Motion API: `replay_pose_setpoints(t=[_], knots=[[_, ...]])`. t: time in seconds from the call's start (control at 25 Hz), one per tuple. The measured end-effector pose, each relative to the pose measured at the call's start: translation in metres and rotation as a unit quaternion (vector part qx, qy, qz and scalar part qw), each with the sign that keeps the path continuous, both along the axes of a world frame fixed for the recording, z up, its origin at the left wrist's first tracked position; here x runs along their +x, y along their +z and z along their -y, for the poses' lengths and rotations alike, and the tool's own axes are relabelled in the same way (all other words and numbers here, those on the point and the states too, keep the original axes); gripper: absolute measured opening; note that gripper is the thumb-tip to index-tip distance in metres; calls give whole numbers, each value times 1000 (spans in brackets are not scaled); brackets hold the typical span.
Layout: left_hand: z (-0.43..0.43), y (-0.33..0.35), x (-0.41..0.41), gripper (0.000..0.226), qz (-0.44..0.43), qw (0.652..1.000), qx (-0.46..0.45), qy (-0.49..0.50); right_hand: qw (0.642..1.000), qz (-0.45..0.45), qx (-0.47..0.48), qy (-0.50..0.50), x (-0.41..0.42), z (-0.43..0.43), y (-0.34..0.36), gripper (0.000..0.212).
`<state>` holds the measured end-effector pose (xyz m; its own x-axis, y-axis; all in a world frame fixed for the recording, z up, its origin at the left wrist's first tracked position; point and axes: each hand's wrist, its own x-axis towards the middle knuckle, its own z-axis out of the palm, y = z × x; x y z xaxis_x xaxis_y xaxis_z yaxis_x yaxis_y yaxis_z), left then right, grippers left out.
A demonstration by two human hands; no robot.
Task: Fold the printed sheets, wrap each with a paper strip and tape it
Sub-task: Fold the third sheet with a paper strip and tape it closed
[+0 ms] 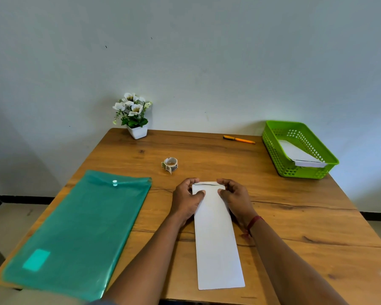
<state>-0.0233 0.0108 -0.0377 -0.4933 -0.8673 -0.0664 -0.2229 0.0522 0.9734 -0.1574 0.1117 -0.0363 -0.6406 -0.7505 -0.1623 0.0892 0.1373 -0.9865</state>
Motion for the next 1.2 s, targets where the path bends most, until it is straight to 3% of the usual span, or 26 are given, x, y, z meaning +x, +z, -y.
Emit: replay_pose_setpoints(t=[0.12,0.16,0.32,0.56,0.84,1.2], knots=[[-2,0,-2,17,1,999,3,32,999,-18,-7,-44,1,2,1,9],[-3,2,-3,11,-2,999,9,53,998,-30,-5,-61,3,3,2,12],[-4,4,-10,17,3,994,11,104,993,-56,13,-100,12,8,2,27],[-1,6,-8,26,-10,997,51,52,993,-41,33,-106,14,8,7,34],[-1,6,-3,16,-25,997,71,29,997,19,4,-78,5,2,2,23],[-1,3,-2,10,-71,991,103,54,994,68,-28,-81,0,-4,2,23]])
